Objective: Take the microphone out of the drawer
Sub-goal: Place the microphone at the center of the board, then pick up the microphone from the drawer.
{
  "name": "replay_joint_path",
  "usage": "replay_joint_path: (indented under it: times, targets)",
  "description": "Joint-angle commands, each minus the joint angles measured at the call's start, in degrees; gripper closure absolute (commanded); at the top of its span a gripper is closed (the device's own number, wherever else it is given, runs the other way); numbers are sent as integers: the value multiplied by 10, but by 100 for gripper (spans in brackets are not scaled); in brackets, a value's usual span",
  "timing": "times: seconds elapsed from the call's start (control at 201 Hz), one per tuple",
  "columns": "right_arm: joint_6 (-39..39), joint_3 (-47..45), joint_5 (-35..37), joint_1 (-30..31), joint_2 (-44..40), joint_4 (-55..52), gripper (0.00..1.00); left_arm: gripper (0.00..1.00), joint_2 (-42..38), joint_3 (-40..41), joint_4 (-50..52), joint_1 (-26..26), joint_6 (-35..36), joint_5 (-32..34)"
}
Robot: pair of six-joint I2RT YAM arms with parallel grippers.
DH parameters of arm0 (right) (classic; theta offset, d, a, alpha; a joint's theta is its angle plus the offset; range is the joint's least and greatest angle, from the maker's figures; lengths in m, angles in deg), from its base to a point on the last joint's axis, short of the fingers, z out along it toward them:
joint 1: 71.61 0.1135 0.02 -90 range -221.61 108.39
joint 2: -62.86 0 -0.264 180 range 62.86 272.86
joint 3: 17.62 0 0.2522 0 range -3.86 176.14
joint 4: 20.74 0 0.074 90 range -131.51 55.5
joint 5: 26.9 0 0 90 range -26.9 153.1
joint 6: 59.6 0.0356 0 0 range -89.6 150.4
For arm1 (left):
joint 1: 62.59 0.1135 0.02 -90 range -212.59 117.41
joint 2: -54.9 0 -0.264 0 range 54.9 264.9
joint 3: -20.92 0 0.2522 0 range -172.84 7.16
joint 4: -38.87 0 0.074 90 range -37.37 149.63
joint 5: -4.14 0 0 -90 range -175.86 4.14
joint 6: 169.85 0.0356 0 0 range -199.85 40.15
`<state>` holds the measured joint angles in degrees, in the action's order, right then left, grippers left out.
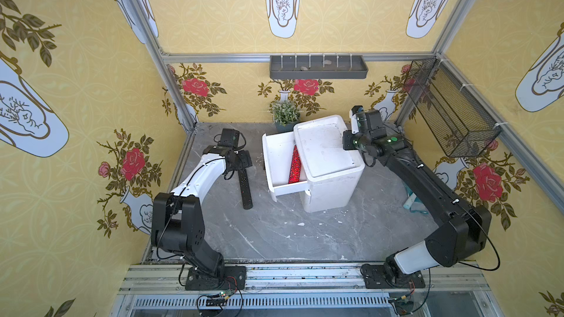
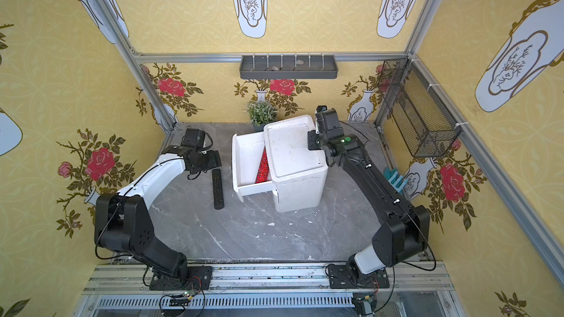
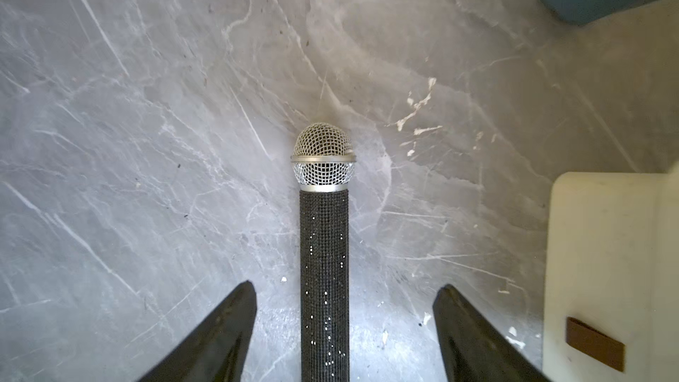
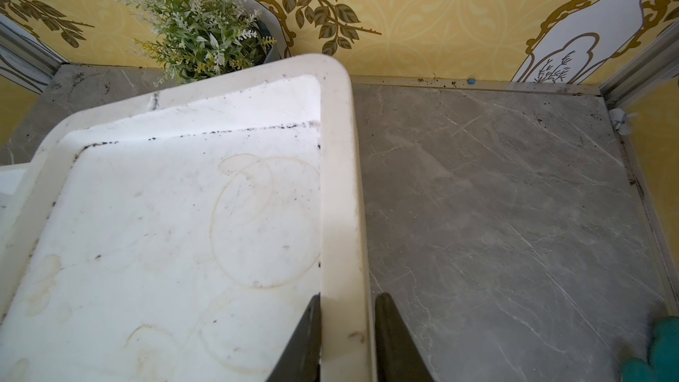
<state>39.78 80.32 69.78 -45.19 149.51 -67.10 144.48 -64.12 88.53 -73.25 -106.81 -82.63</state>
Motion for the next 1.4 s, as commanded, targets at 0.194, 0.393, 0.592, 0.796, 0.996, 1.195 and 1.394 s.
replay_joint_path:
  times: [0.194,0.393,0.592,0.796,0.996,1.195,1.394]
  targets:
    - [3,-1,-2,0,7,-26,73,19,-55,-39,33,-98,54,15]
    - [3,-2,-3,0,3,-28,73,20,-65,-78,37,-164,50,31]
    - [3,-4,-3,0,3,-26,73,20,-54,-132,42,-223,67,60]
    - [3,-10,-5,0,2,-21,73,20,-36,-148,35,-236,57,26]
    - [4,-14,-6,0,0,-19,73,22,-1,-156,34,-247,65,-37]
    - [4,-21,-7,0,-4,-16,73,23,19,-160,32,-252,75,-75]
    - [4,-24,-8,0,-4,-13,73,27,33,-159,35,-254,82,-94]
